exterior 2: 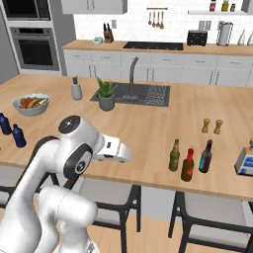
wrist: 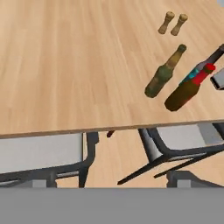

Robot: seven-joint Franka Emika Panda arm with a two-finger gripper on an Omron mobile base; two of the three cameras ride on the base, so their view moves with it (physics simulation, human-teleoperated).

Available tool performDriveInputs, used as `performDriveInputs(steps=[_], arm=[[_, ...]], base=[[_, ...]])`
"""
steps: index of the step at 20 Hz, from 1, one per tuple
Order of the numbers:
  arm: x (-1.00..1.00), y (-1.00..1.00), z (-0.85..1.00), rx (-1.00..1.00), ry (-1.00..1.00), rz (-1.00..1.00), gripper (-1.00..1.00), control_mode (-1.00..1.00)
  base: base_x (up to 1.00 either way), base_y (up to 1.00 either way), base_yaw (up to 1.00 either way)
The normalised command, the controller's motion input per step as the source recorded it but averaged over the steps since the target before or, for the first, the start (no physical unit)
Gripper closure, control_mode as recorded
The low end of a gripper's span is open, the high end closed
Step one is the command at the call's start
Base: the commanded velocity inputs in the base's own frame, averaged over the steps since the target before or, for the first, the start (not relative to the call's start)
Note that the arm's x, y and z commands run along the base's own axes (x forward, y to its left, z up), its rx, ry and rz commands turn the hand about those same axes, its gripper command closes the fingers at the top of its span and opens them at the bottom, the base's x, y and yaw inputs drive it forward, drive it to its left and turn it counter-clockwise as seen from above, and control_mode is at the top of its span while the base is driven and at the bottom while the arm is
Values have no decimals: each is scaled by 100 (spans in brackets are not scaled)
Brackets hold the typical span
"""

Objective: Move the plastic bottles in the middle to the plastics group, and the glass bottles in the middle to the glass group.

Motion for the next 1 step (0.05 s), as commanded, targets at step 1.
performDriveInputs(steps=[1], arm=[[-77, 62, 0, 0, -5, 0, -100, -100]], base=[[0, 0, 0]])
